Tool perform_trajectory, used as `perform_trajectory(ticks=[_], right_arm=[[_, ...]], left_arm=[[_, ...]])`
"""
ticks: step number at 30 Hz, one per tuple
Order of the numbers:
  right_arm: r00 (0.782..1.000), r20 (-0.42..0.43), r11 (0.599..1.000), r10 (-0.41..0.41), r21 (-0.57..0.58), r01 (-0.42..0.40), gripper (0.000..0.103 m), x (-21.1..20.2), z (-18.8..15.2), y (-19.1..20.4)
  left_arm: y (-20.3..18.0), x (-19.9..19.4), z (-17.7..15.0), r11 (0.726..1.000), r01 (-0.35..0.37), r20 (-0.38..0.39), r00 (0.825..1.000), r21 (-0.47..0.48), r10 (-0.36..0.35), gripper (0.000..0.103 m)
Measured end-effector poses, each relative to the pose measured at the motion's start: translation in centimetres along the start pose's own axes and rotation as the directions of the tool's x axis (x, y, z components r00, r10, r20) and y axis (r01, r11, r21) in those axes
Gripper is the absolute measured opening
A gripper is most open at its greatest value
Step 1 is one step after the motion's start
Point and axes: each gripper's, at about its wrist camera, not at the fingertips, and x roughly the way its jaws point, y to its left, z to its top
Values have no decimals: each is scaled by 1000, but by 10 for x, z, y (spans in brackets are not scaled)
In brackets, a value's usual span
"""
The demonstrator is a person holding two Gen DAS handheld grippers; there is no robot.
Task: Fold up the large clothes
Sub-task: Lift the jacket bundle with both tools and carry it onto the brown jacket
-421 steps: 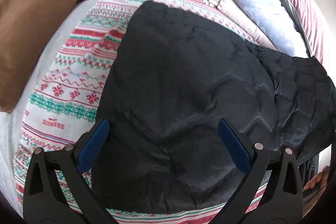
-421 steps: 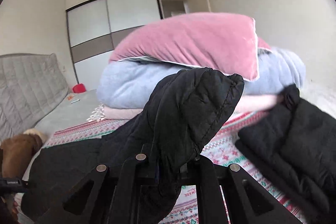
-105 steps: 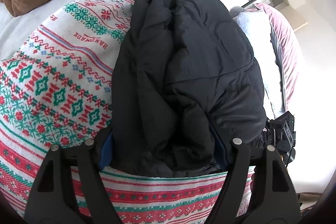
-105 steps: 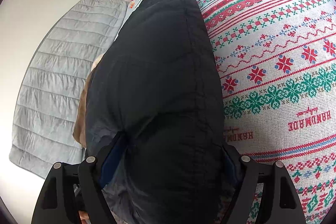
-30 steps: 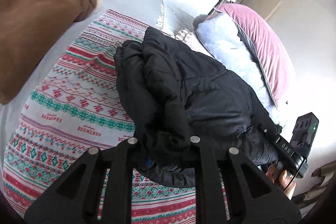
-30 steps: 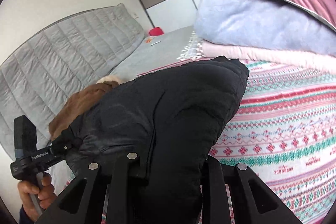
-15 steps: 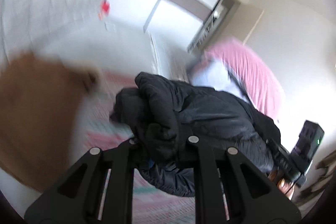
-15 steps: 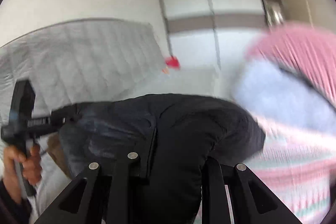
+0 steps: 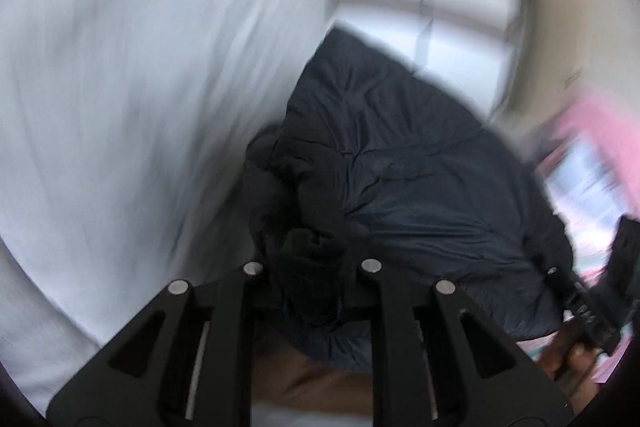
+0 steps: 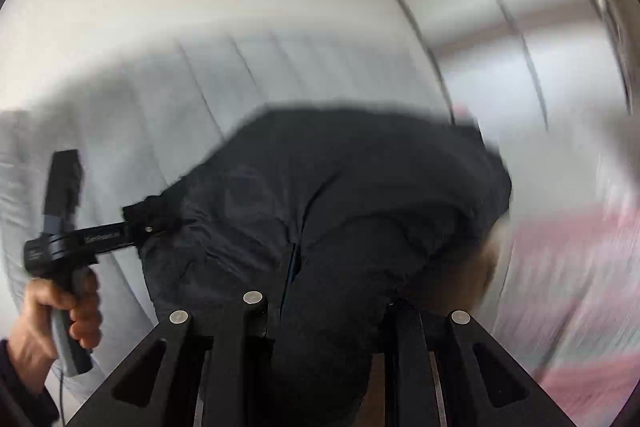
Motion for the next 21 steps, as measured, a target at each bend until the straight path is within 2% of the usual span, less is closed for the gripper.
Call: perform_trajectory(ticks=[1,2,4,7,12,17,21], right_arm=[[997,-71,1000,-14,3,14,21,17,-15,-2],[995,-98,999,-31,-20,29,21,27,-37,-1],[998,-62,998,-24,-62,20,23,15,-58,5],[995,-96,1000,15,11,-14,24,11,-54,-6],[984,-167,991,67,125,-47,28,3,-49,-21],[979,-190,985,76,166,-44,42,-13,-48,-26],[982,-175,982,72,184,-39,47,-40,-46,-33]], left_arm=[[4,19,-14,999,-37,-52,998,-3,37,21],[10,32,-31,999,-50,-71,996,-20,49,21],[16,32,-45,997,-15,-34,999,-70,13,24],[17,29,-48,996,30,-3,1000,-84,-30,28],[-10,28,-45,998,-55,-12,998,20,56,30],[5,14,-38,997,-42,-3,999,-60,42,47],[13,-19,-41,991,-99,36,994,-91,103,53]])
